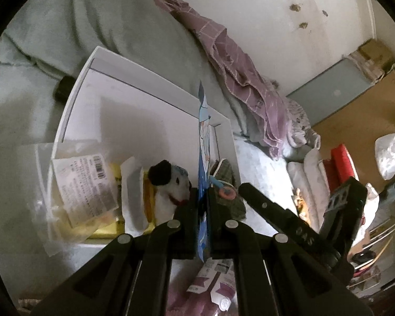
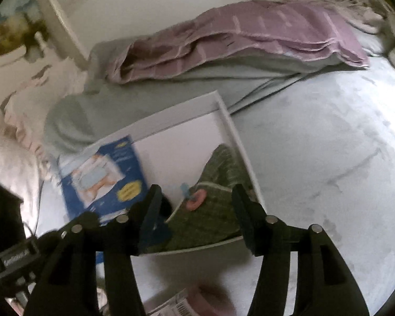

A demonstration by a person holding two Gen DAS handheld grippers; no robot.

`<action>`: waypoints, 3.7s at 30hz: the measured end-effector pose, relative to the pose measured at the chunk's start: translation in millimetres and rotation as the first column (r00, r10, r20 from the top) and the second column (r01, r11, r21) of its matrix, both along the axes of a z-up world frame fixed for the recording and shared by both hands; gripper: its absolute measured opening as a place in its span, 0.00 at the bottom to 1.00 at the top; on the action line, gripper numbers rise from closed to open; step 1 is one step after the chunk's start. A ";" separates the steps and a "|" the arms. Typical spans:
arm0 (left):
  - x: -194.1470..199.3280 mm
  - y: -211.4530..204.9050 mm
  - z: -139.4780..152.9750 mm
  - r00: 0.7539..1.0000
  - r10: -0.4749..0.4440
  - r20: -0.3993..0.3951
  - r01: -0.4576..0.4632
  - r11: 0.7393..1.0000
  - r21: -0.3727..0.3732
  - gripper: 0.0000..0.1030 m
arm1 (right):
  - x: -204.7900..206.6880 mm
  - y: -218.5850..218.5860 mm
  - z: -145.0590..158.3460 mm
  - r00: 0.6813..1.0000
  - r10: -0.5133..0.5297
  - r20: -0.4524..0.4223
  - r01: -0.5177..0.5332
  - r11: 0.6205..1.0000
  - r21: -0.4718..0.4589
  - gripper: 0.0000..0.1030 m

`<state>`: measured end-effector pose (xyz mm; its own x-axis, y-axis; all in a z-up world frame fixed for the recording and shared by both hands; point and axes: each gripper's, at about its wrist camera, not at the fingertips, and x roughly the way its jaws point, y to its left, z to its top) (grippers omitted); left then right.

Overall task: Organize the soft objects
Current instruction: 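Lower the blue package into the tray and open the left tool, then move the right tool to the pink glittery pad beside the pink jar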

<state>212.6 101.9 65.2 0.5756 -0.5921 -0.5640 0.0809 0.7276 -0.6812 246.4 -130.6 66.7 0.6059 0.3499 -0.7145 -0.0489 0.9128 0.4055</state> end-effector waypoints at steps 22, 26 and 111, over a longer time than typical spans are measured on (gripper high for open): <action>94.1 -68.1 -7.0 0.981 0.174 -0.085 -0.144 0.948 0.284 0.03 | -10.7 -21.9 4.7 0.999 0.039 0.019 -0.040 0.996 0.075 0.55; 100.1 -84.6 -13.5 0.974 0.183 -0.131 -0.116 0.907 0.405 0.05 | -11.0 -26.0 4.5 0.999 0.032 0.010 -0.033 0.996 0.080 0.55; -65.3 9.7 9.5 0.969 0.089 -0.232 0.027 0.890 0.454 0.51 | -98.9 36.3 40.8 0.892 -0.252 -0.375 0.262 0.965 -0.025 0.52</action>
